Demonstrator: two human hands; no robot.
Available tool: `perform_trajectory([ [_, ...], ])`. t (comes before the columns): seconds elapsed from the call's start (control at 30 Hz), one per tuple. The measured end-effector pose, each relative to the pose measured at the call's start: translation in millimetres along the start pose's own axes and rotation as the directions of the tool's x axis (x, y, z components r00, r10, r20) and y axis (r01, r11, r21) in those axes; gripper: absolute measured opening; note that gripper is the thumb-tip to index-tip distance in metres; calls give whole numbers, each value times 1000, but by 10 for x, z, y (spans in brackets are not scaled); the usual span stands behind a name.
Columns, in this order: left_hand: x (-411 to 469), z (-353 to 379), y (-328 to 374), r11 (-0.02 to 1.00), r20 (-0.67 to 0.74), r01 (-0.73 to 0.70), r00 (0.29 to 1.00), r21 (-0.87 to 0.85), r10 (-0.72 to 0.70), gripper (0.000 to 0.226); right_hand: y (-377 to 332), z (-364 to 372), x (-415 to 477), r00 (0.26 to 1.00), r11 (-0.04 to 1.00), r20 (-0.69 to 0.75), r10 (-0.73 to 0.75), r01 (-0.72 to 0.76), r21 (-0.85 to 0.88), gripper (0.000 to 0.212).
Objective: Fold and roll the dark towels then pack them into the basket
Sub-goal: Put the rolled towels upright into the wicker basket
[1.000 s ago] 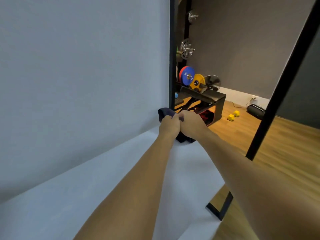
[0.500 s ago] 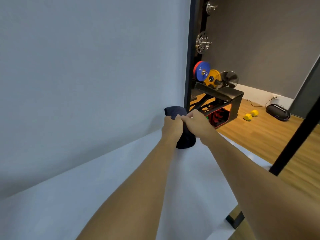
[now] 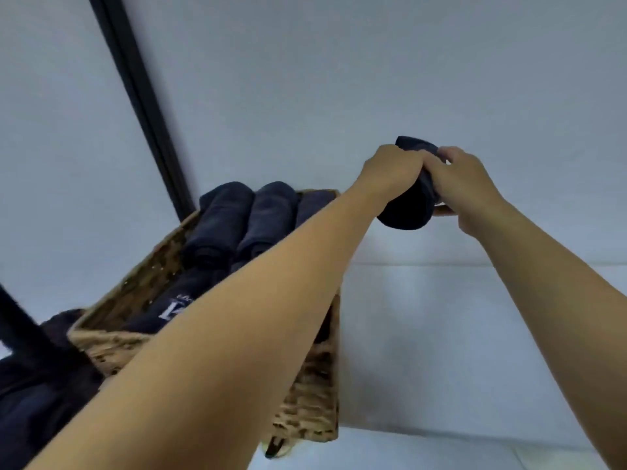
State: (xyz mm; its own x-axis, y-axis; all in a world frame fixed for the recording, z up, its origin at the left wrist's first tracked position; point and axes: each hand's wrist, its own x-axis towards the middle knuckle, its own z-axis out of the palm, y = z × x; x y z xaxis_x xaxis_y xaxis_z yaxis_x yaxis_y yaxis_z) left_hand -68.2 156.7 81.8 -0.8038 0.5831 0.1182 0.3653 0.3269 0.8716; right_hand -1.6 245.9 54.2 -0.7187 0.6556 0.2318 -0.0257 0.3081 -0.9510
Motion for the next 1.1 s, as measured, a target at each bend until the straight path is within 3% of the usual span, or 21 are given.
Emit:
perform_trajectory([
  [0.27,-1167,-1712,-475,989,-26,145,989,-15,-146,15,-770,1488,-785,977,997,209,-32,47,-64,37],
  [0.37,-1472,-2026,-677,977,-26,213,977,14,-213,34,-861,1842,-1056,950,995,313,-4,34,-91,24],
  [0.47,-1652,-2212,-883,965,-54,242,970,96,-238,15,-920,2074,-1304,908,991,416,50,6,-133,24],
  [0.57,-1765,-2327,-1066,955,-82,230,972,186,-218,20,-919,2244,-1471,852,982,507,131,-40,-186,29],
  [0.8,-1743,-2433,-1320,926,-123,216,975,311,-187,24,-771,2500,-1516,860,972,510,17,104,-209,17],
  [0.9,-1677,-2445,-1370,914,-160,204,975,350,-156,28,-717,2548,-1447,862,960,506,-40,174,-220,21],
  [1.1,-1550,-2363,-1579,831,-181,94,984,548,8,34,-574,2646,-1331,859,866,498,-121,337,-371,22],
])
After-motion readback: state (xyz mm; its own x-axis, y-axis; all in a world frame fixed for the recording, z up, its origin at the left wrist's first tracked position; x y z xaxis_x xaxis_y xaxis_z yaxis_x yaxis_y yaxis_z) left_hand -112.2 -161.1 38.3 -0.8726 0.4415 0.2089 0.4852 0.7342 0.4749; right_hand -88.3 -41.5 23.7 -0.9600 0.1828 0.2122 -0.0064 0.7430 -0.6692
